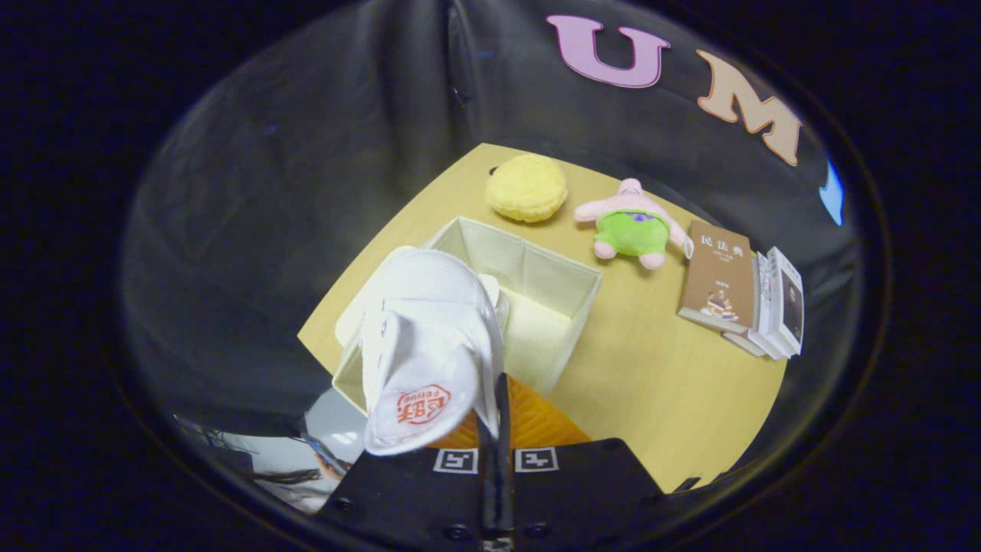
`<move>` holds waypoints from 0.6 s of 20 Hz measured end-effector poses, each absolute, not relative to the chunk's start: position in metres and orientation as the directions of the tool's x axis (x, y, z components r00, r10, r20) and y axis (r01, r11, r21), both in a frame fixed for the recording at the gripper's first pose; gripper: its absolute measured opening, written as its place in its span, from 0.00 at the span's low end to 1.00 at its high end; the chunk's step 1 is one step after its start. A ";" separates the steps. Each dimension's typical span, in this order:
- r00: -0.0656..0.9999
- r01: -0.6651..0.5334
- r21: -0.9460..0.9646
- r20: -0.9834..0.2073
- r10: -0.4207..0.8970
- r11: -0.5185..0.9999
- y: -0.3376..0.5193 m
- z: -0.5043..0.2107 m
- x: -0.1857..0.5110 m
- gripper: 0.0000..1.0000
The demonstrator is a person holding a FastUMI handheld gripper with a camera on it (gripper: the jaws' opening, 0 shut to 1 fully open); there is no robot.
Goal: Open the storage box then place both shoes into the box .Put the left shoe in first, then the right shoe, with the right side of both shoes facing outward in a uniform manner.
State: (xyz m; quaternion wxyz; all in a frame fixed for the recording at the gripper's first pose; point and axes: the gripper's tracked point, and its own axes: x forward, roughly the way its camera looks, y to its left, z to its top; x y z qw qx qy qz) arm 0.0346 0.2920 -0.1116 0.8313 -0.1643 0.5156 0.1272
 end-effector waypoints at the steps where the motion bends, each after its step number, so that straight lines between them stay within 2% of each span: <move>1: 0.439 -0.365 -0.179 -0.898 0.000 0.914 0.288 -0.125 0.043 0.04; 3: 0.425 -0.329 -0.216 -0.903 -0.061 0.919 0.282 -0.146 0.056 0.04; 8: 0.424 -0.274 -0.161 -0.905 -0.031 0.948 0.288 -0.151 0.075 0.04; 12: 0.443 -0.218 -0.238 -0.889 -0.121 0.947 0.267 -0.163 0.087 0.04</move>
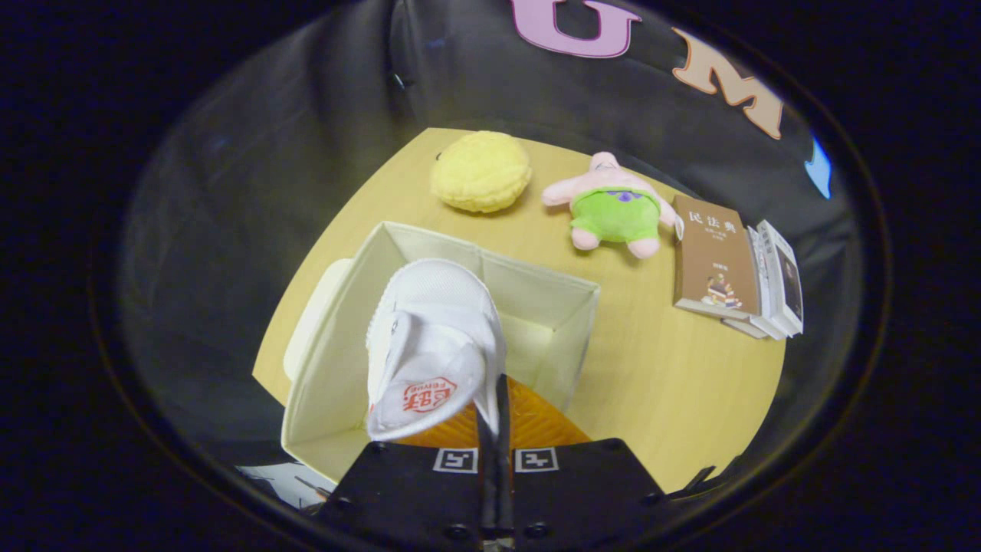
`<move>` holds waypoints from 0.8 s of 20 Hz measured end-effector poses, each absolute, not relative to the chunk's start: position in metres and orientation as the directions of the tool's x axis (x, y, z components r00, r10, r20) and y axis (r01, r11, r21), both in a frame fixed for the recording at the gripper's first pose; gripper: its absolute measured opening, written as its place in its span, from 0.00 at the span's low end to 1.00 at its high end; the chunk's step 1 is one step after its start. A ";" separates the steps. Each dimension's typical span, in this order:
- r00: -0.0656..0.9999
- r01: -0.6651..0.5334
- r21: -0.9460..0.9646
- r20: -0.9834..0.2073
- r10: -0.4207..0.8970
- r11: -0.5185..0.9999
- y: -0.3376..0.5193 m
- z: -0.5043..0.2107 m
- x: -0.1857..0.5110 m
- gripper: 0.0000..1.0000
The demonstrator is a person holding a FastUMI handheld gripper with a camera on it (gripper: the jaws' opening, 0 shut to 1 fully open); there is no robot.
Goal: Open the storage box then place both shoes into the box .Put the left shoe in first, then the right shoe, with the right side of both shoes facing outward in a uniform manner.
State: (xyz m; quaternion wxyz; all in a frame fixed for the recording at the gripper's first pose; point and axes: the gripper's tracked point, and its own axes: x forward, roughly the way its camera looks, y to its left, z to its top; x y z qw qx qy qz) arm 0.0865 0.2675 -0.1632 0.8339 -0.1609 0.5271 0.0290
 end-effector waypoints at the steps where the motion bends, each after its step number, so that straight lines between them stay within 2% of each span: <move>1: 0.443 -0.216 -0.282 -0.882 -0.163 0.935 0.260 -0.170 0.087 0.04; 3: 0.434 -0.245 -0.329 -0.879 -0.200 0.912 0.256 -0.182 0.085 0.07; 4: 0.425 -0.251 -0.291 -0.890 -0.164 0.923 0.267 -0.187 0.081 0.10; 6: 0.439 -0.242 -0.311 -0.880 -0.182 0.919 0.262 -0.182 0.083 0.32; 9: 0.442 -0.271 -0.193 -0.895 -0.056 0.943 0.286 -0.175 0.073 0.64; 12: 0.501 -0.313 -0.205 -0.865 -0.022 0.927 0.280 -0.156 0.067 0.97; 16: 0.661 -0.334 -0.240 -0.749 0.045 0.911 0.265 -0.126 0.061 1.00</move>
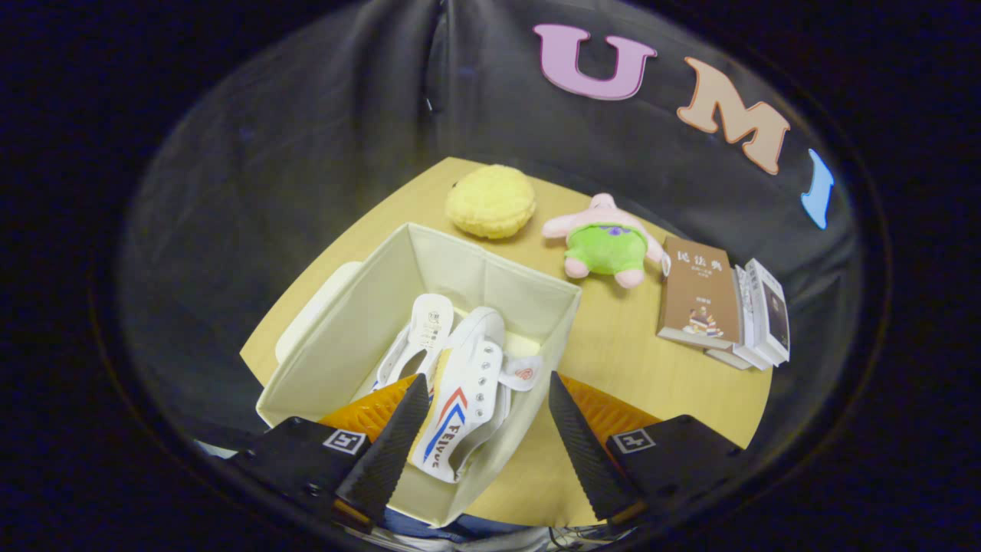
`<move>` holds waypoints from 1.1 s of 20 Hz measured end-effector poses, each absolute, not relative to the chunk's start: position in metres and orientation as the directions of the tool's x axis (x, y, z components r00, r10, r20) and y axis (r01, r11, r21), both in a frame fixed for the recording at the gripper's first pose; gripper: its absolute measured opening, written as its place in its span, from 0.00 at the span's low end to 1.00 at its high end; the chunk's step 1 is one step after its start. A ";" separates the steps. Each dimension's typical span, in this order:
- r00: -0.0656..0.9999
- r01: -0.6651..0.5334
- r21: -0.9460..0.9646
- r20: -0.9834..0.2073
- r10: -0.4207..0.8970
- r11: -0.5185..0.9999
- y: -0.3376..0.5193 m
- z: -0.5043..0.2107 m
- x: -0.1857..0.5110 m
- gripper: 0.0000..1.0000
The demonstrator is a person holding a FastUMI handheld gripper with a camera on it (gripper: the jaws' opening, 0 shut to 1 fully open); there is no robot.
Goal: Open the storage box then place both shoes into the box .Put the left shoe in first, then the right shoe, with the right side of both shoes facing outward in a uniform manner.
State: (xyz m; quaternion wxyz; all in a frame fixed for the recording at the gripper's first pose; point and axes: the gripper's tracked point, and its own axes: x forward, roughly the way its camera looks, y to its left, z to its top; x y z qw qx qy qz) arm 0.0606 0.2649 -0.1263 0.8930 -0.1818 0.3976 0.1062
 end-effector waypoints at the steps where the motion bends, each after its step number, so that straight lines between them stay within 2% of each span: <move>1: 0.703 -0.320 -0.227 -0.707 0.070 0.920 0.259 -0.119 0.058 1.00; 4: 0.801 -0.283 -0.153 -0.581 0.145 0.947 0.239 -0.099 0.046 1.00; 9: 0.935 -0.184 -0.123 -0.326 0.136 0.975 0.170 -0.064 0.049 0.99; 15: 0.991 -0.135 -0.107 -0.013 0.134 0.985 0.112 -0.007 0.064 0.99; 22: 0.993 -0.053 -0.285 0.086 0.081 0.957 0.083 0.001 0.065 0.99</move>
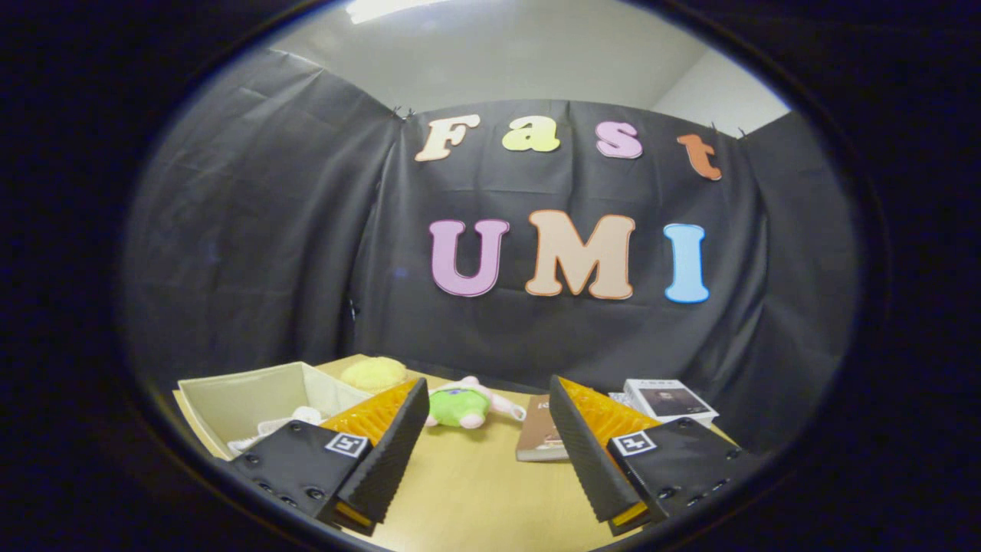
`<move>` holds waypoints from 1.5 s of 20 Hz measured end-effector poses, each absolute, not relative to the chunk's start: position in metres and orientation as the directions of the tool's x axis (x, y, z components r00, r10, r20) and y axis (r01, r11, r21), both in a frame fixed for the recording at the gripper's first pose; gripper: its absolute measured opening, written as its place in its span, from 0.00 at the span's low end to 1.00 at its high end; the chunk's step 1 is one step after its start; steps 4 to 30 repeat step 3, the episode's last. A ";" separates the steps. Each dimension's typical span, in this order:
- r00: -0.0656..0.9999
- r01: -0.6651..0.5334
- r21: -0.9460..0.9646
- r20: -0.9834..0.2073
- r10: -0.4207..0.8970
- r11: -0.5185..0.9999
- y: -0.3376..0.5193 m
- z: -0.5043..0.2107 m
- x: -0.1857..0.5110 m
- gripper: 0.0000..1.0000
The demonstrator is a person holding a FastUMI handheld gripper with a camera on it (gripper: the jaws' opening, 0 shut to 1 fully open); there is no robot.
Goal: Open the storage box then place both shoes into the box .Put the left shoe in first, then the right shoe, with the right side of both shoes facing outward in a uniform manner.
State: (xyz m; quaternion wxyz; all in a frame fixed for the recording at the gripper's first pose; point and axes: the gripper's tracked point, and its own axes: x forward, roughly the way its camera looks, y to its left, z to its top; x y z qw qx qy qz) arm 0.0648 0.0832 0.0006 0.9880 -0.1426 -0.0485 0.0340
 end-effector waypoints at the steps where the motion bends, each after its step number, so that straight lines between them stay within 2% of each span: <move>1: 0.992 -0.046 -0.295 0.099 0.078 0.955 0.082 -0.002 0.065 0.99; 30: 0.989 -0.057 -0.299 0.112 0.095 0.953 0.080 -0.008 0.063 0.99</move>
